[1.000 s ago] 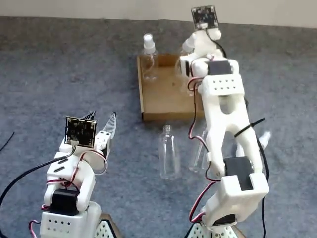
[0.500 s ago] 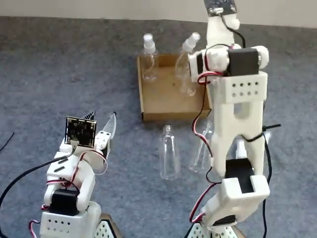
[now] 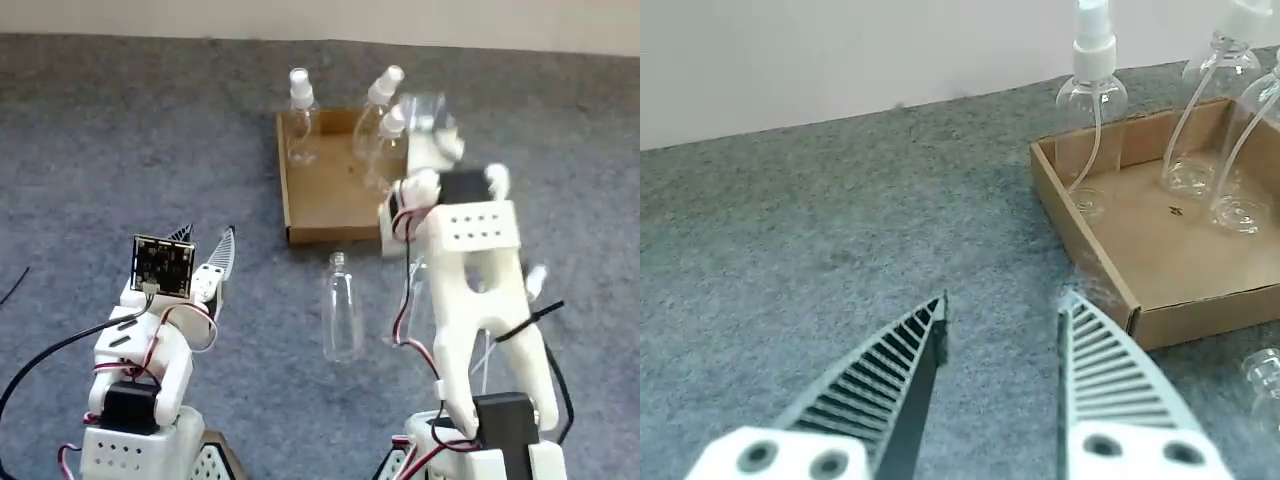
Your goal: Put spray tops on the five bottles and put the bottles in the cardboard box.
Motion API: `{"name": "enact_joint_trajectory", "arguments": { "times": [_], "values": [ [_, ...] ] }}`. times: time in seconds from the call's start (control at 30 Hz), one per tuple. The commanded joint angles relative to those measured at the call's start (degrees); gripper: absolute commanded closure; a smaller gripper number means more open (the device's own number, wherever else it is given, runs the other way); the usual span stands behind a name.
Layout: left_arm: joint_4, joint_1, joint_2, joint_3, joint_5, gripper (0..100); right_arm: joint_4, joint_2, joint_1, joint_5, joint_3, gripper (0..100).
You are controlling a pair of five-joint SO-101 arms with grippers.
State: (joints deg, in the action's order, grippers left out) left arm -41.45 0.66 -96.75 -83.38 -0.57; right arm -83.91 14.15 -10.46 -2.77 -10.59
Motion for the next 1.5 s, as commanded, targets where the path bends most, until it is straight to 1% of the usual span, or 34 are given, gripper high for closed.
{"name": "enact_joint_trajectory", "arguments": {
  "times": [0.0,0.23,0.37,0.5,0.63,0.7,0.8,0.9,0.97,1.03,1.13,1.23,1.33,1.4,1.47],
  "values": [
    [0.88,-0.75,-0.48,0.13,0.18,84,13.85,2.86,-0.66,3.08,-19.03,73.5],
    [0.88,-0.75,-0.48,0.13,0.18,84,24.75,2.68,-0.40,3.60,-26.07,74.1],
    [0.88,-0.75,-0.48,0.13,0.18,84,30.81,2.68,-0.40,3.60,-30.55,82.0],
    [0.79,-0.75,-0.48,0.13,0.18,84,31.96,2.68,-0.40,3.52,-32.57,85.0],
    [0.79,-0.75,-0.48,0.13,0.18,84,31.60,3.47,0.92,3.52,-32.31,95.0],
    [0.70,-0.75,-0.48,0.13,0.18,84,27.91,3.47,3.12,3.16,-31.78,99.1],
    [0.70,-0.66,-0.48,0.13,0.18,84,20.97,4.79,5.49,2.64,-24.31,99.5],
    [0.88,-0.66,-0.40,0.13,0.18,84,12.70,8.13,8.31,-0.88,-17.36,99.5],
    [0.88,-0.66,-0.40,0.13,0.18,84,7.87,10.24,11.74,-3.60,-12.79,99.5],
    [0.70,-0.66,-0.40,0.13,0.18,84,3.82,10.86,16.31,-7.91,-7.25,99.5],
    [0.62,-0.31,0.04,0.22,0.18,84,0.75,8.66,25.89,-14.15,-0.57,99.5],
    [0.62,-0.31,0.04,0.66,0.18,84,1.01,3.30,35.47,-19.08,1.80,99.5],
    [0.62,-0.22,0.13,0.75,0.09,84,1.19,-2.86,42.95,-25.05,2.33,99.5],
    [0.53,1.45,0.31,1.80,-3.60,84,3.82,-6.81,46.73,-28.48,3.21,99.5],
    [-2.11,5.05,1.71,4.00,-6.68,84,6.90,-11.03,49.89,-29.01,3.91,99.5]
  ]
}}
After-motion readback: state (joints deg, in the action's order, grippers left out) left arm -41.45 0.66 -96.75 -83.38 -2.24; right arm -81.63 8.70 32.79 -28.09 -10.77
